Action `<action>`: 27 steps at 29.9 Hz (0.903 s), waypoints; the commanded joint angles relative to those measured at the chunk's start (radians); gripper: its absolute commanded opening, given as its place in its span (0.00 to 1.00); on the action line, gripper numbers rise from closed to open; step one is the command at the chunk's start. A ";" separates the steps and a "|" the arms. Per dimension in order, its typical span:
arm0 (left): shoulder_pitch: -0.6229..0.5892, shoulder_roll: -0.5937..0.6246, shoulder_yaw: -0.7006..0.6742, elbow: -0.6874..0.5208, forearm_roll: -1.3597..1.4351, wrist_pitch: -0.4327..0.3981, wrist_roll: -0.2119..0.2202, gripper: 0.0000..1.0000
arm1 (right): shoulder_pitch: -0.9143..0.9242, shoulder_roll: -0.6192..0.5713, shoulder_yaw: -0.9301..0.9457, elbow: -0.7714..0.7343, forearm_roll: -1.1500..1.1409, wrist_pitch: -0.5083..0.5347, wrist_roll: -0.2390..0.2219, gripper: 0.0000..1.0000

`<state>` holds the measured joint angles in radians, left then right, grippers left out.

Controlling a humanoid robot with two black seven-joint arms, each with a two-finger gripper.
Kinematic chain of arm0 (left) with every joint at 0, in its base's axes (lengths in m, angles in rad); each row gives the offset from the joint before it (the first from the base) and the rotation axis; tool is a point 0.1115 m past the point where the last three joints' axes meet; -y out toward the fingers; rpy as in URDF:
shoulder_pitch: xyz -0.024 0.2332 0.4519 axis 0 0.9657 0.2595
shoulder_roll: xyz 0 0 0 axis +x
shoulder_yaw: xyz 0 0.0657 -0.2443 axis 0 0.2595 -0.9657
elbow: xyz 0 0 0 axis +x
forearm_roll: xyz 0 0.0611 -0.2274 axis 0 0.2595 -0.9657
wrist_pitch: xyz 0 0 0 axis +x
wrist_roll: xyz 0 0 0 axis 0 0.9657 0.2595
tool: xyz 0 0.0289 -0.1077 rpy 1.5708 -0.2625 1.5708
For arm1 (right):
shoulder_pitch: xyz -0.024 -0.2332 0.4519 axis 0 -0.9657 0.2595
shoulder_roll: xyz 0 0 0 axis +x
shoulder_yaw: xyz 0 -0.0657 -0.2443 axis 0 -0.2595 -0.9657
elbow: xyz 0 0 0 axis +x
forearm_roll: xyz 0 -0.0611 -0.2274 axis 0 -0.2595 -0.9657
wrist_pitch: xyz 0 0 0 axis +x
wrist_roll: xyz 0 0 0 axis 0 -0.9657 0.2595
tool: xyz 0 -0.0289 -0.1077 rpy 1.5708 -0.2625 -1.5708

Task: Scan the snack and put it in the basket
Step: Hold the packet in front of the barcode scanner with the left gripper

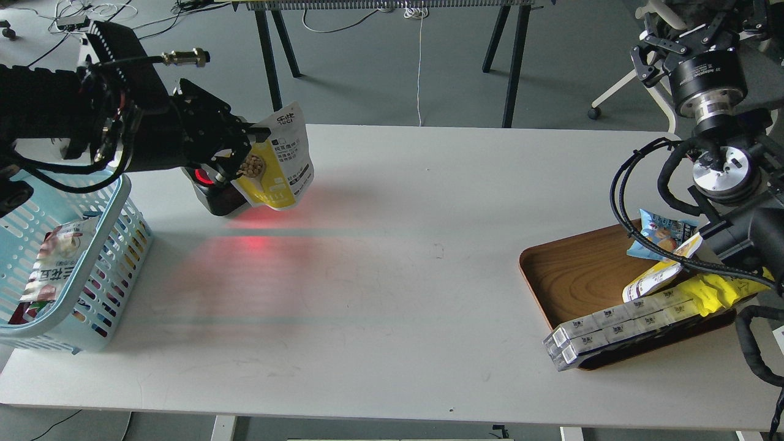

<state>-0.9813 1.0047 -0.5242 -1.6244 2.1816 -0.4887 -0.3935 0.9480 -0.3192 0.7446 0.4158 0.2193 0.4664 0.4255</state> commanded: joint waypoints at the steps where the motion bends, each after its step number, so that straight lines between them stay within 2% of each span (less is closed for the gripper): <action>1: 0.012 -0.011 0.004 0.005 0.000 0.000 0.007 0.00 | 0.005 0.000 -0.001 0.000 0.000 0.000 -0.001 0.98; 7: 0.035 -0.012 0.046 0.028 0.000 0.000 0.010 0.00 | 0.005 0.000 0.001 -0.002 0.000 0.000 -0.001 0.98; 27: 0.043 -0.074 0.047 0.084 0.000 0.000 0.012 0.00 | 0.005 -0.001 0.004 -0.002 0.000 0.000 0.001 0.98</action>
<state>-0.9373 0.9324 -0.4771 -1.5403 2.1817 -0.4887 -0.3799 0.9526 -0.3203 0.7486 0.4141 0.2193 0.4664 0.4265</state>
